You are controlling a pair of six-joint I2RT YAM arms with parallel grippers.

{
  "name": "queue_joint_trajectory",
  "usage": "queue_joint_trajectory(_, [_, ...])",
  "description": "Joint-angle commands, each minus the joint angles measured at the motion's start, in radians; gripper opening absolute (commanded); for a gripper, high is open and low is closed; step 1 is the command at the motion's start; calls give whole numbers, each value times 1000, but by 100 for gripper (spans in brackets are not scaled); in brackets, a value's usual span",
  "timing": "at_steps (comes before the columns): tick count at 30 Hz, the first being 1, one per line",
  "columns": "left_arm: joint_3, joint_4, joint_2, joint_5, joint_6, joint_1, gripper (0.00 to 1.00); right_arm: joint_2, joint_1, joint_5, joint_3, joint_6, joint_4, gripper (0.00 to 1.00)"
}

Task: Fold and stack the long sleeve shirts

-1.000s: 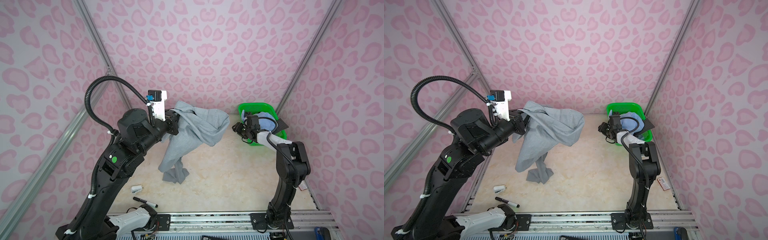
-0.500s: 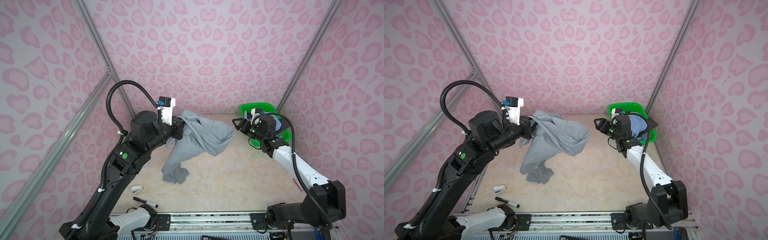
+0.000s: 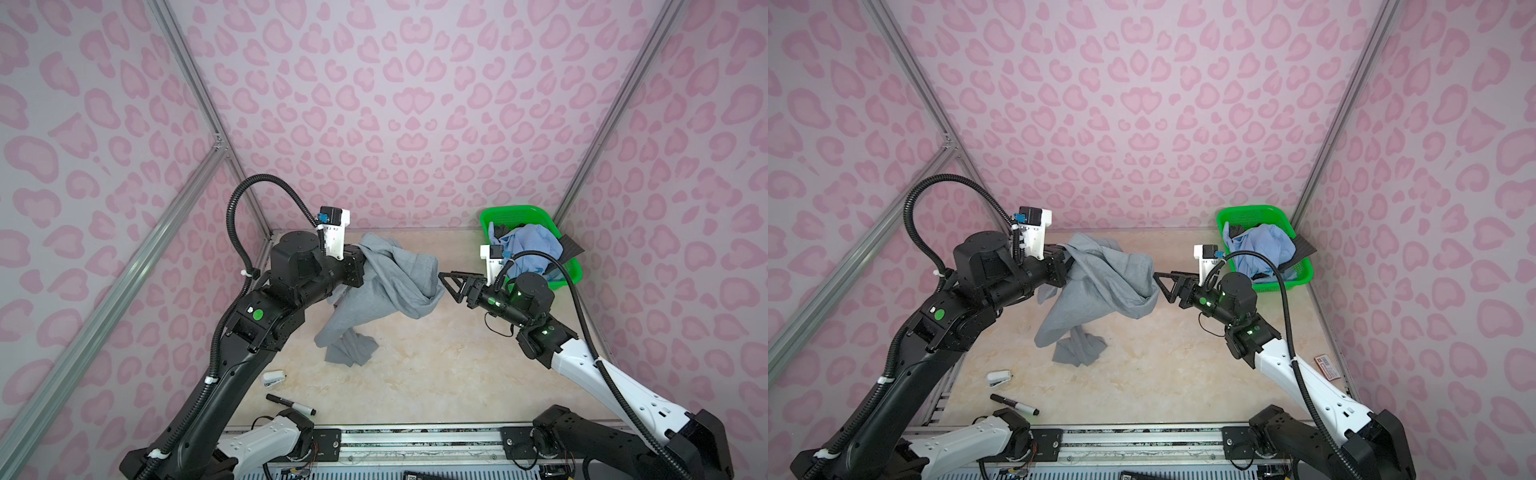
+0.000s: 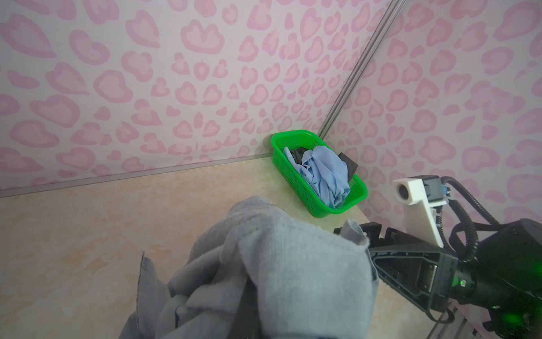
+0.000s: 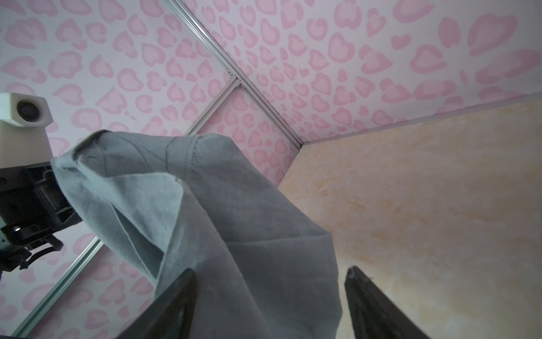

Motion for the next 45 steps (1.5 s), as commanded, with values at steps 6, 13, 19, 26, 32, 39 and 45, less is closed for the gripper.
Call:
queue_joint_trajectory(6, [-34, 65, -18, -9, -12, 5, 4, 18, 69, -60, 33, -64, 87, 70])
queue_joint_trajectory(13, [-29, 64, -13, -25, -19, 13, 4, 24, 95, -63, 65, -113, -3, 59])
queue_joint_trajectory(19, [-19, 76, -23, 2, -23, 15, 4, 69, 118, -34, 100, -124, -61, 16])
queue_joint_trajectory(26, [-90, 75, -76, 18, 9, 15, 4, -53, 111, 189, 239, -256, -395, 0])
queue_joint_trajectory(32, [-212, 70, -94, 91, 30, 16, 40, -120, 87, 326, 395, -290, -651, 0])
queue_joint_trajectory(39, [-387, 115, -111, 186, -24, 15, 67, -129, 86, 361, 509, -286, -785, 0])
queue_joint_trajectory(45, [-560, 216, -119, 206, -97, -74, 73, -125, 85, 365, 535, -276, -807, 0])
